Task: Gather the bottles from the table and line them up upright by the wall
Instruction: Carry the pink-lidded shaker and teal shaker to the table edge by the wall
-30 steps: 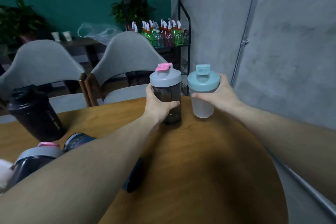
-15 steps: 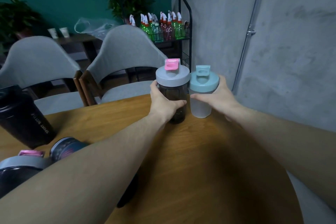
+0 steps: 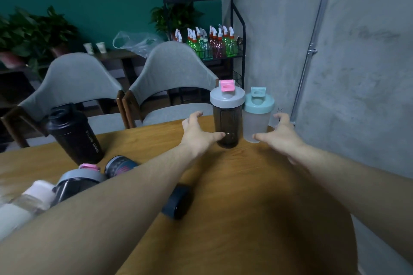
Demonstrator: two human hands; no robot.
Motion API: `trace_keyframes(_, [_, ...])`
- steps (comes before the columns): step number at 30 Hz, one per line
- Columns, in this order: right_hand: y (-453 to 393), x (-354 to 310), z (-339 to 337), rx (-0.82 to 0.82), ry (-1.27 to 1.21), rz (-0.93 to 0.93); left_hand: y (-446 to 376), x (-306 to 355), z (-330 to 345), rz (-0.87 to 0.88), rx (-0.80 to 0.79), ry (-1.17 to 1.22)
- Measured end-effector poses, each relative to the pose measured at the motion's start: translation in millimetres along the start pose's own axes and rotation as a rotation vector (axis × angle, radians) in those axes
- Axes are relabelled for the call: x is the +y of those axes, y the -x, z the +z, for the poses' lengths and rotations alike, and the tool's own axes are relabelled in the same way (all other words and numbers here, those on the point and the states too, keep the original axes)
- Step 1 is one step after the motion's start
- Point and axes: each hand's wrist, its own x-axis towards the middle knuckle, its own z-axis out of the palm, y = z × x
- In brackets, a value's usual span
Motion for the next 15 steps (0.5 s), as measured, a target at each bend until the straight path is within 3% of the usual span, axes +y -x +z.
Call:
trace_keyframes(7, [90, -51, 22, -0.219, 0.212, -0.179, 68, -25, -73, 0.023, -0.018, -0.039])
trace_keyframes(15, [164, -112, 81, -0.384, 0.387, -0.377, 122, -57, -171, 0.028, 0.113, -0.337])
